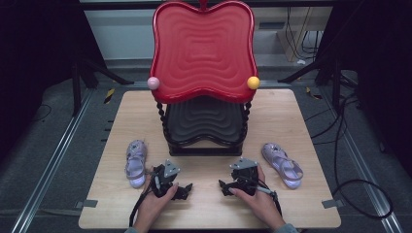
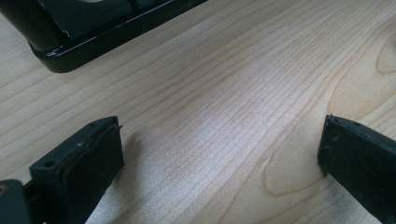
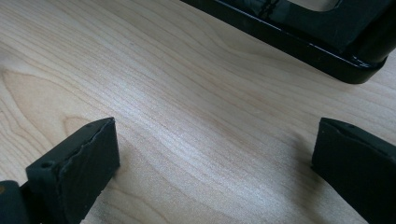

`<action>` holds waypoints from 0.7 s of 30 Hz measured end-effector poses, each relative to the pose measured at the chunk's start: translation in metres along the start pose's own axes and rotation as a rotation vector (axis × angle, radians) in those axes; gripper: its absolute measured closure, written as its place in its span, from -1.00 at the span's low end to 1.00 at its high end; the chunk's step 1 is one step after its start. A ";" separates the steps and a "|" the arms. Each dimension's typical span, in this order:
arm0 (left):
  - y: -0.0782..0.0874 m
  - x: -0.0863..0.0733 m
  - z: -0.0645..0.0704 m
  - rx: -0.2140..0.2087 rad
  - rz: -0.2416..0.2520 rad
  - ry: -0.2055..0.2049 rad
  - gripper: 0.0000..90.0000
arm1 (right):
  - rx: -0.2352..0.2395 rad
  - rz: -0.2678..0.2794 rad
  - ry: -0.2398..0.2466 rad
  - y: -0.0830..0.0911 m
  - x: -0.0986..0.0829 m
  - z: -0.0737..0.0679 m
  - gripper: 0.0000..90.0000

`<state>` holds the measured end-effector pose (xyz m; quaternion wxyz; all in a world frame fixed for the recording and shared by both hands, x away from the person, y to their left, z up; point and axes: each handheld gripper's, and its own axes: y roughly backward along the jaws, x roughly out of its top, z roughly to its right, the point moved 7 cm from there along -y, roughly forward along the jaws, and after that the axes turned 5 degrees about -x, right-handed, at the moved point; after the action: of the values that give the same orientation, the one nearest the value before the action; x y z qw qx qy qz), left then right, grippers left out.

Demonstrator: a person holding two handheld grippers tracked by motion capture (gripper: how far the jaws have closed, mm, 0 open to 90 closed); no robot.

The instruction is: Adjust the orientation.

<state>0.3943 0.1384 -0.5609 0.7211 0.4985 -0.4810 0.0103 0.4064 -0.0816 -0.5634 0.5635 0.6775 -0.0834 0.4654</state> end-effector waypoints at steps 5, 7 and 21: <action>0.015 0.011 0.008 0.011 -0.021 -0.038 -0.88 | 0.001 0.001 0.002 0.000 0.000 0.000 -0.98; 0.027 0.019 0.010 0.032 -0.053 -0.054 -0.90 | 0.000 0.000 0.001 0.000 0.000 0.000 -0.98; 0.103 0.057 -0.043 0.139 -0.151 -0.014 -0.85 | 0.001 0.001 0.003 0.000 0.000 0.000 -0.98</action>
<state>0.4034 0.1948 -0.4499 0.6803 0.5823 -0.4449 -0.0143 0.4066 -0.0817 -0.5634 0.5630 0.6772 -0.0825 0.4666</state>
